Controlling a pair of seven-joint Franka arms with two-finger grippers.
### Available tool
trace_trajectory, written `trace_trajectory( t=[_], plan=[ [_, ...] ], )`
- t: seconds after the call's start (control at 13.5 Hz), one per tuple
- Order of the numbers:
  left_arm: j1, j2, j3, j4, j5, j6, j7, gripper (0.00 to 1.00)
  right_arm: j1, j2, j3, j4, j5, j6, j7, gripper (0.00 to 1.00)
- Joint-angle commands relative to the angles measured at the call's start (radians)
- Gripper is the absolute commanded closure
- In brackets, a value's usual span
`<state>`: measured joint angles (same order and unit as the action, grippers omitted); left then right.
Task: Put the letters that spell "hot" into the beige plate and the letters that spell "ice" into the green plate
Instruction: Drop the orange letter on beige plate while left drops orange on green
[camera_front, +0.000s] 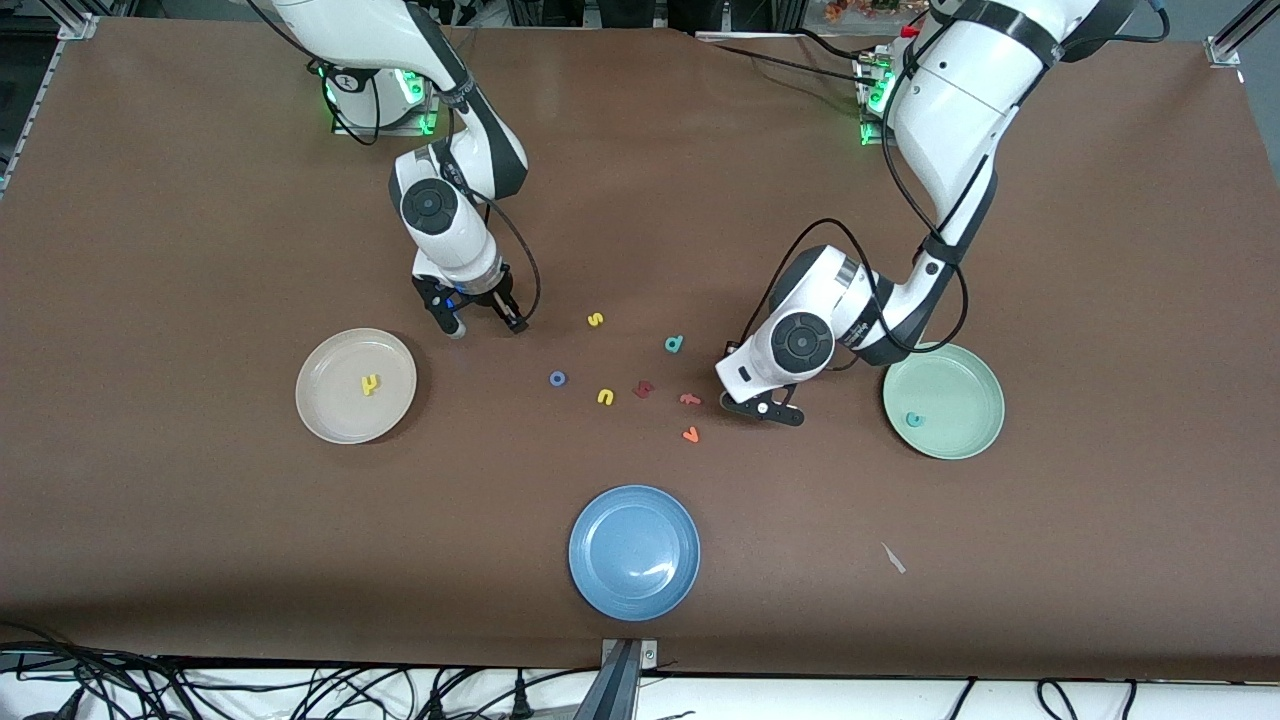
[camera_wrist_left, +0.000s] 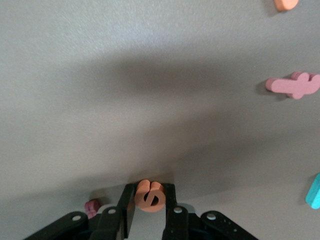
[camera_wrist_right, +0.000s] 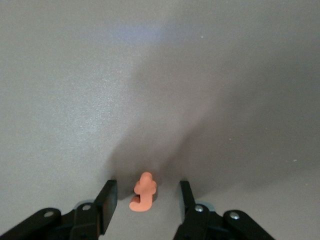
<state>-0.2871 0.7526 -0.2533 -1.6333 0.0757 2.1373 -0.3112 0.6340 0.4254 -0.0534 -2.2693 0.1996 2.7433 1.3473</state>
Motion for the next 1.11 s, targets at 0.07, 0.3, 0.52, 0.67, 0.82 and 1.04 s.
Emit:
trace_trajectory(
  t=[0.07, 0.3, 0.52, 0.67, 0.82, 1.04],
  plan=[
    [0.012, -0.071, 0.0, -0.004, 0.019, -0.049, -0.019, 0.94, 0.006, 0.009, -0.003, -0.003, 0.012, 0.019, 0.009, 0.61],
    [0.075, -0.16, -0.003, 0.03, 0.021, -0.198, 0.009, 0.92, 0.009, 0.021, -0.003, -0.001, 0.011, 0.019, 0.003, 0.74],
    [0.144, -0.202, 0.005, 0.03, 0.024, -0.342, 0.104, 0.92, 0.01, 0.021, -0.003, 0.01, 0.004, 0.022, 0.0, 1.0],
    [0.227, -0.211, 0.003, 0.018, 0.027, -0.367, 0.223, 0.91, 0.013, 0.004, -0.006, 0.031, 0.001, -0.009, -0.014, 1.0],
    [0.285, -0.202, 0.003, 0.01, 0.094, -0.366, 0.334, 0.9, 0.012, -0.052, -0.034, 0.065, -0.015, -0.168, -0.129, 1.0],
    [0.348, -0.171, 0.003, 0.006, 0.154, -0.359, 0.383, 0.9, 0.013, -0.157, -0.158, 0.07, -0.052, -0.39, -0.525, 1.0]
  ],
)
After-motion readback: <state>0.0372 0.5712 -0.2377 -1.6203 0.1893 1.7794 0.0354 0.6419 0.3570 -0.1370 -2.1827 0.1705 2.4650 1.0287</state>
